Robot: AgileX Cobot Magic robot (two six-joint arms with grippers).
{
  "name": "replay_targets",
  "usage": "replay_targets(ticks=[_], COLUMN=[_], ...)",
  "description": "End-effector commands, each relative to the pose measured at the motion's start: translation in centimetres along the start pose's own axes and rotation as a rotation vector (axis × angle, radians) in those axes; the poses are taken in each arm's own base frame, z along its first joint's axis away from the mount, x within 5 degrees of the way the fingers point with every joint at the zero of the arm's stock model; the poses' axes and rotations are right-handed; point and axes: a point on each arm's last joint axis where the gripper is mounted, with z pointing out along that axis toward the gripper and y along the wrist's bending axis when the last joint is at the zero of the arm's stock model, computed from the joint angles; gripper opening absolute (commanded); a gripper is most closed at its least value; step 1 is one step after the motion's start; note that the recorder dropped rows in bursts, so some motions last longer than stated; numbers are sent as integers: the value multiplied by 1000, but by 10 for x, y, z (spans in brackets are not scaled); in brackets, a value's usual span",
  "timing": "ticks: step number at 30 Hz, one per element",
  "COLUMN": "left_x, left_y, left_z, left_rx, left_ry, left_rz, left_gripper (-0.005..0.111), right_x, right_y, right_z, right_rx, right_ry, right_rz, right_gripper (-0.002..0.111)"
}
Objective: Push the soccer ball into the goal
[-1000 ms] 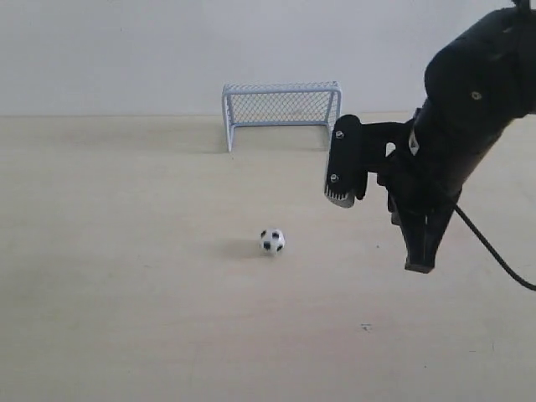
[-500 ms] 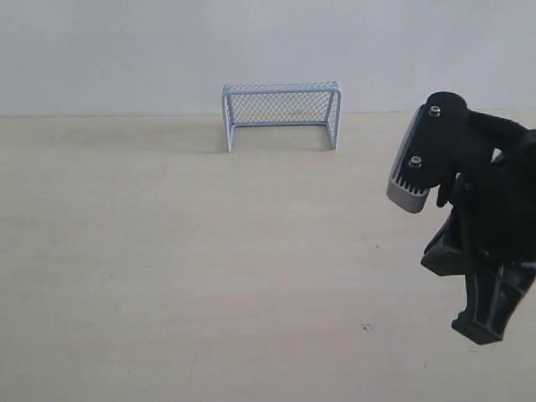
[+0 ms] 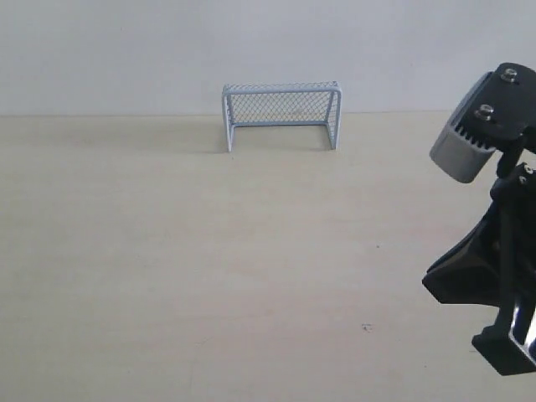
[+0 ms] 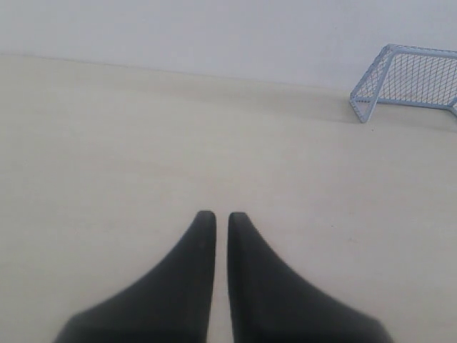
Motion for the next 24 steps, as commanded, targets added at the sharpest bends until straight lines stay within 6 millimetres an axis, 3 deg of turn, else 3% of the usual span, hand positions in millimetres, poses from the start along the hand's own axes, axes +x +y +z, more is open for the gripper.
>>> replay_targets(ticks=[1,7,11,14,20,24], left_x=[-2,-2,-2,-2,-2,-2], left_y=[0,0,0,0,0,0], left_z=[-1,-1,-1,-1,-1,-1], left_rx=[1,1,1,1,1,1], left_ry=[-11,-11,-11,-11,-11,-11], left_rz=[-13,-13,-13,-13,-13,-13], left_gripper=[6,6,6,6,6,6], right_x=[2,-3,-12,-8,35,71], right_y=[1,-1,-10,-12,0,11], right_z=[0,0,-1,-14,-41,-43], right_rx=[-8,19,83,148,291,357], right_ry=[2,-48,-174,-343,-637,-745], right_rz=[3,69,140,215,245,253], right_gripper=[0,0,0,0,0,0])
